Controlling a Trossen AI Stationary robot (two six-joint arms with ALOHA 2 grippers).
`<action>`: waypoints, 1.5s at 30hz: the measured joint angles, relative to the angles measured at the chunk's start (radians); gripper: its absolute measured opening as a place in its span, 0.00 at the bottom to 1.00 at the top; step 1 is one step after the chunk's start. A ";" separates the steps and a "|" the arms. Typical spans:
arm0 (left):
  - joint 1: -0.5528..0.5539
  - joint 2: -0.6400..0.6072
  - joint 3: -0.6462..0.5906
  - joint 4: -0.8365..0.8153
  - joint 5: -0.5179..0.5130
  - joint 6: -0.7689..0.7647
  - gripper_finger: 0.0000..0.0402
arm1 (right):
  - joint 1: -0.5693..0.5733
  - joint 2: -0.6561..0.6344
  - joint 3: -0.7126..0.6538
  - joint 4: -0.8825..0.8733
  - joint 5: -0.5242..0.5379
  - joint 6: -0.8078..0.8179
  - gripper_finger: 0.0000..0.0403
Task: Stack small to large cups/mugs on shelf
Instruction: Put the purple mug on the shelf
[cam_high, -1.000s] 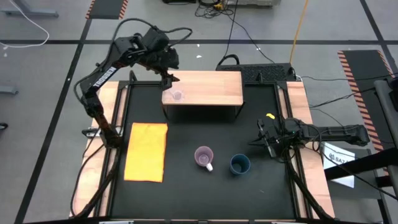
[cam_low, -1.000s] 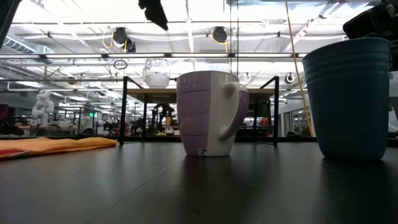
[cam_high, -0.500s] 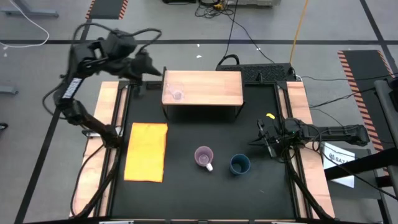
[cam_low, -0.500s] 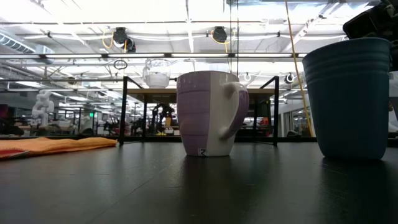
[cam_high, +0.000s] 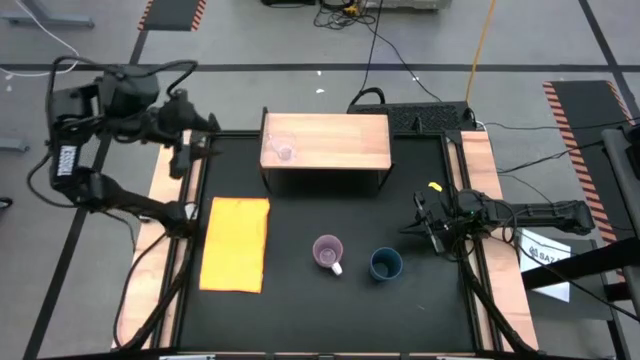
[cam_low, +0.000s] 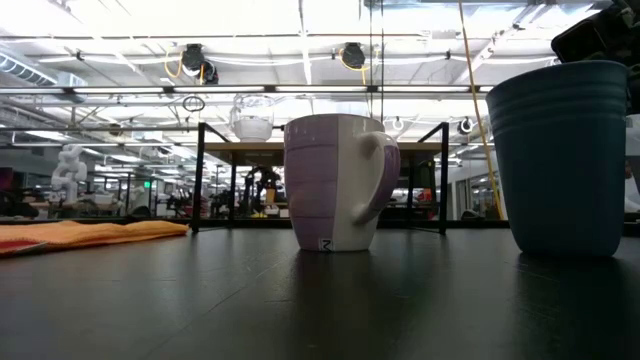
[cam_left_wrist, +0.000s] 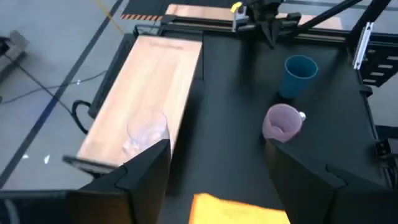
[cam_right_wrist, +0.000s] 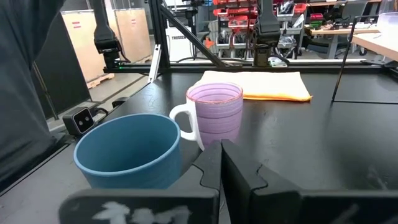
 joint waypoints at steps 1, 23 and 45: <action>-0.015 -0.025 -0.033 0.003 -0.007 -0.009 0.65 | 0.000 0.000 0.000 0.000 0.000 0.000 0.00; -0.094 -0.647 -0.969 0.819 -0.067 -0.417 0.59 | 0.000 0.000 0.000 0.000 0.000 0.004 0.00; -0.192 -0.681 -1.153 1.001 -0.109 -0.335 0.01 | 0.000 0.000 0.000 0.000 0.000 0.005 0.00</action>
